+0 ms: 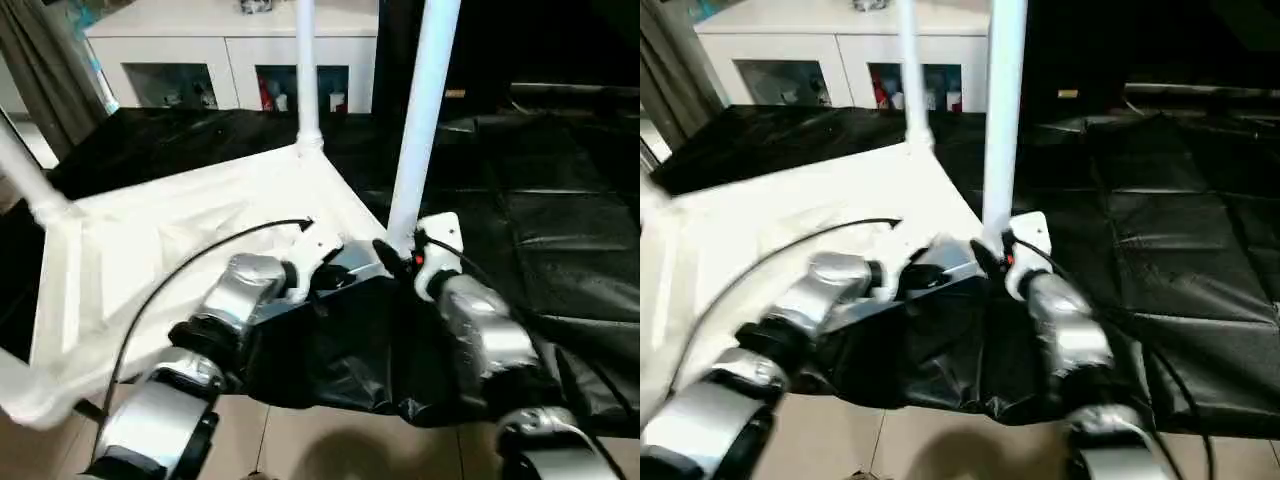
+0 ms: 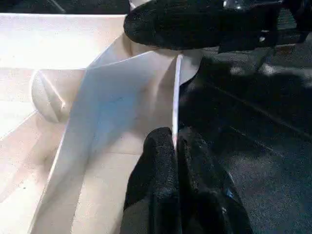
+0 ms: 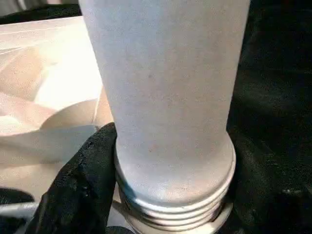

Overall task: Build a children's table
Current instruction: Rotate leg to tighten

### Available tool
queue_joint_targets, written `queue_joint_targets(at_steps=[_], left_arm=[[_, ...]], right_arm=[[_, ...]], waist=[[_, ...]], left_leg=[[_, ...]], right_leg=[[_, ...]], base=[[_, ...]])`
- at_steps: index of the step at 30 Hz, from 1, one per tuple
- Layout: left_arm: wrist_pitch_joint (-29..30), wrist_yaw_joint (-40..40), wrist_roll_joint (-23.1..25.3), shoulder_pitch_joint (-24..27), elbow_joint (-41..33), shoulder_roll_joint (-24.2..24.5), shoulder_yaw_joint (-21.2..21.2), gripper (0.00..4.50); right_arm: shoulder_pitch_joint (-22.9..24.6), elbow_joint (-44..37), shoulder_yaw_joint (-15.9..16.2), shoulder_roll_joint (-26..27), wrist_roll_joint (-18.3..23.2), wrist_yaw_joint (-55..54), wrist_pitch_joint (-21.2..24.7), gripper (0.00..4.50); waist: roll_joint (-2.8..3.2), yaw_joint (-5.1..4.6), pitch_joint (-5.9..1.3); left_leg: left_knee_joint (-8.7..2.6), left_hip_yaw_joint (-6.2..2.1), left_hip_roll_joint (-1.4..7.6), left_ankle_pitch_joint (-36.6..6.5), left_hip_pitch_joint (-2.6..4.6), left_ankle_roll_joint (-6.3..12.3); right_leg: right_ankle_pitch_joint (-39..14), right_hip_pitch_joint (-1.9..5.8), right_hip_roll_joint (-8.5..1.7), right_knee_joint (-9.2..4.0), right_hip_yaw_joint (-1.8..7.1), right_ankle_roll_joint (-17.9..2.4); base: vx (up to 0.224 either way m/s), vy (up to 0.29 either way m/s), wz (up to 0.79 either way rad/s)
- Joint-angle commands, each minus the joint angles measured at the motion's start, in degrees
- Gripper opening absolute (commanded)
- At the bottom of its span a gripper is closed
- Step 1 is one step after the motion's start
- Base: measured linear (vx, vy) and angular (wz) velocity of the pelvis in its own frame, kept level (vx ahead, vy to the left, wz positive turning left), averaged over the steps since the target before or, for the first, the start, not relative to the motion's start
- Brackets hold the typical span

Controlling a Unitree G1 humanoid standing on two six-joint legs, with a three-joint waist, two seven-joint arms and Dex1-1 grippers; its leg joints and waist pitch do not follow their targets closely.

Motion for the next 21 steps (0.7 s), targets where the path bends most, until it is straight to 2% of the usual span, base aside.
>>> queue_joint_targets(at_steps=[1, 2, 4, 7, 8, 10, 12, 14, 15, 17, 18, 19, 21], left_arm=[[-1.67, 3.73, -2.04, -2.34, 0.24, -4.46, 1.01, 0.0], [-2.02, 2.95, -1.94, -2.32, 0.17, -4.36, 0.78, 0.0], [-2.22, 2.48, -1.89, -2.29, 0.15, -4.28, 0.72, 0.0], [-3.1, -2.23, -1.92, -1.27, -1.15, -2.5, 0.15, 0.0], [-3.15, -2.61, -1.95, -1.18, -1.28, -2.33, 0.08, 0.0], [-3.77, -7.82, -2.57, -0.03, -2.98, -0.1, -0.55, 0.0], [-4.03, -9.58, -2.73, 0.35, -3.49, 0.69, -0.75, 0.0], [-4.55, -14.97, -3.14, 1.68, -5.28, 3.34, -1.56, 0.0], [-4.53, -17.22, -3.49, 2.3, -6.17, 4.53, -1.76, 0.0], [-3.91, -21.09, -4.31, 3.34, -7.7, 6.67, -1.62, 0.0], [-3.91, -21.09, -4.31, 3.34, -7.7, 6.67, -1.62, 0.0], [-3.61, -22.51, -4.59, 3.79, -8.3, 7.45, -1.51, 0.0], [-3.34, -24.4, -4.99, 4.52, -9.16, 8.47, -1.34, 0.0]], right_arm=[[1.26, 3.76, 5.31, 5.37, -0.62, 3.53, 1.23, 2.8], [1.16, 3.44, 4.69, 5.55, 0.6, 5.23, 1.02, 3.14], [1.1, 3.31, 4.4, 5.58, 0.99, 5.9, 0.84, 3.49], [1.48, 0.89, 5.29, 3.15, 1.73, 11.79, -0.34, 3.61], [1.51, 0.76, 5.4, 2.89, 1.69, 12.19, -0.5, 3.75], [1.83, -1.02, 6.45, -0.86, 1.51, 17.6, -1.33, 3.95], [1.85, -1.43, 6.71, -2.21, 1.47, 19.38, -1.43, 3.95], [2.04, -2.99, 7.0, -6.12, 1.95, 25.24, -1.58, 3.95], [2.28, -4.2, 6.87, -7.76, 2.79, 28.32, -1.19, 3.95], [3.04, -6.81, 6.66, -10.87, 4.47, 34.7, -0.45, 3.95], [3.04, -6.81, 6.66, -10.87, 4.47, 34.7, -0.45, 3.95], [3.36, -7.6, 6.6, -12.01, 5.1, 36.98, -0.19, 3.95], [3.82, -8.55, 6.34, -13.51, 6.03, 39.76, 0.15, 3.95]], waist=[[-1.07, -0.23, -2.82], [-1.09, -0.28, -2.85], [-1.07, -0.28, -2.91], [-0.89, -0.29, -3.0], [-0.87, -0.19, -3.14], [-0.99, -0.07, -3.21], [-1.03, 0.09, -3.29], [-1.01, 0.31, -3.59], [-1.37, 0.4, -3.75], [-0.96, 0.93, -4.45], [-0.96, 0.93, -4.45], [-0.89, 1.37, -4.74], [-0.94, 1.71, -4.66]], left_leg=[[-4.75, -1.56, 1.99, -19.36, 1.12, 0.83], [-4.84, -1.56, 2.04, -19.02, 1.09, 1.14], [-4.91, -1.6, 2.12, -18.32, 0.88, 1.43], [-4.86, -1.54, 2.09, -18.0, 0.76, 1.99], [-4.74, -1.5, 2.1, -16.69, 0.6, 2.43], [-4.57, -1.44, 2.05, -15.34, 0.43, 3.15], [-4.31, -1.24, 2.11, -13.62, 0.31, 4.24], [-3.95, -1.1, 2.2, -11.11, 0.24, 5.25], [-3.77, -1.04, 2.21, -9.79, 0.1, 5.7], [-3.11, -1.06, 2.41, -4.74, -0.13, 8.09], [-3.11, -1.06, 2.41, -4.74, -0.13, 8.09], [-2.56, -0.96, 2.41, -1.24, -0.28, 10.37], [-2.34, -0.91, 2.52, -1.77, -0.29, 11.22]], right_leg=[[-25.03, 1.36, -3.44, -6.05, 2.14, -9.07], [-24.02, 1.52, -3.46, -6.06, 2.17, -9.33], [-22.39, 1.71, -3.48, -5.9, 2.2, -9.76], [-20.28, 1.89, -3.53, -5.69, 2.2, -10.78], [-18.5, 2.1, -3.6, -5.49, 2.25, -11.2], [-16.63, 2.39, -3.57, -5.26, 2.14, -11.9], [-14.18, 2.43, -3.56, -5.01, 2.14, -12.66], [-11.48, 2.63, -3.47, -4.54, 2.01, -13.66], [-9.72, 2.72, -3.44, -4.32, 1.99, -13.99], [-1.27, 2.85, -3.2, -3.0, 1.81, -15.83], [-1.27, 2.85, -3.2, -3.0, 1.81, -15.83], [5.25, 2.45, -3.0, -2.18, 1.71, -17.26], [5.74, 2.13, -3.06, -2.05, 1.7, -17.79]], base=[[0.0, 0.0, 0.0], [0.0, 0.0, 0.0], [0.0, 0.0, 0.0], [0.0, 0.0, 0.0], [0.0, 0.0, 0.0], [0.0, 0.0, 0.0], [0.0, 0.0, 0.0], [0.0, 0.0, 0.0], [0.0, 0.0, 0.0], [0.0, 0.0, 0.0], [0.0, 0.0, 0.0], [0.0, 0.0, 0.0], [0.0, 0.0, 0.0]])
